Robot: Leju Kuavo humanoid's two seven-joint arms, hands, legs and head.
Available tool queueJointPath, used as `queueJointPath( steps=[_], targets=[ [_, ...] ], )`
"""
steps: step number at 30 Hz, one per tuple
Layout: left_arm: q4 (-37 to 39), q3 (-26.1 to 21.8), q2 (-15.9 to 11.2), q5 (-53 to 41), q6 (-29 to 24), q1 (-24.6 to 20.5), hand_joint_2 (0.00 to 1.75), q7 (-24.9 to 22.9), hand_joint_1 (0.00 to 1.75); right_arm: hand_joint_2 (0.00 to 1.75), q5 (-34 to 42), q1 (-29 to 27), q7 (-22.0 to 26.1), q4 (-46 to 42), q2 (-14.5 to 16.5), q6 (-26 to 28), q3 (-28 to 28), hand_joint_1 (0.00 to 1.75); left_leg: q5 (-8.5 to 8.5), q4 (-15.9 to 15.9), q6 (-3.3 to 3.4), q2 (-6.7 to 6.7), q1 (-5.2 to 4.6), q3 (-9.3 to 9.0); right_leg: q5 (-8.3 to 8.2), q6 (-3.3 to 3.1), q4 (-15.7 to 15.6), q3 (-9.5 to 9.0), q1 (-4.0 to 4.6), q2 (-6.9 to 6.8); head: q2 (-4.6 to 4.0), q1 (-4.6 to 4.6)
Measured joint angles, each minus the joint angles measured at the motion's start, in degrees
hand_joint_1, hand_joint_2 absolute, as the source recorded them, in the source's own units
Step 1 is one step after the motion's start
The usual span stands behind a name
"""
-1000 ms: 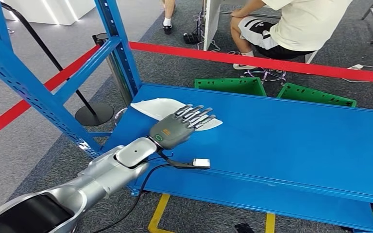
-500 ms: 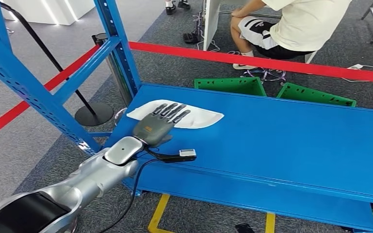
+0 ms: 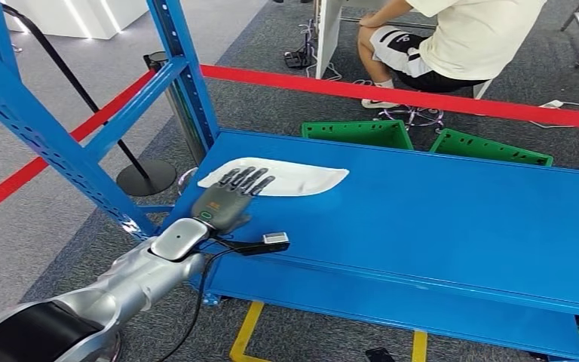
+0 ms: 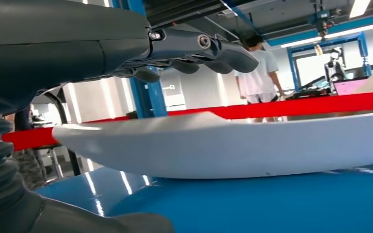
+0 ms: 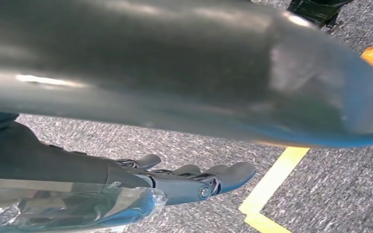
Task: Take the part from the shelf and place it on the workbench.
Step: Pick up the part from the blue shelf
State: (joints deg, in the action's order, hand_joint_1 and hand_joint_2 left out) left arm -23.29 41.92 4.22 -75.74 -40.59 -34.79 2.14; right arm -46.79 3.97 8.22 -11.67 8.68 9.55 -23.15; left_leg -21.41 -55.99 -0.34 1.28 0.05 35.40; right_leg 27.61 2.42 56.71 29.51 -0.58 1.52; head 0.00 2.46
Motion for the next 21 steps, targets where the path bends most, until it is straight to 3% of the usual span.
queueJointPath(
  steps=[21],
  targets=[
    [0.1, -1.3, -0.7, -1.0, 0.0, 0.3, 1.75, -0.1, 0.00, 0.00, 0.0, 0.0, 0.1, 0.0, 0.0, 0.1, 0.0, 0.00, 0.00, 0.0, 0.00, 0.00, 0.00, -0.03, 0.00, 0.00, 0.0, -0.04, 0.01, -0.01, 0.00, 0.00]
  ],
)
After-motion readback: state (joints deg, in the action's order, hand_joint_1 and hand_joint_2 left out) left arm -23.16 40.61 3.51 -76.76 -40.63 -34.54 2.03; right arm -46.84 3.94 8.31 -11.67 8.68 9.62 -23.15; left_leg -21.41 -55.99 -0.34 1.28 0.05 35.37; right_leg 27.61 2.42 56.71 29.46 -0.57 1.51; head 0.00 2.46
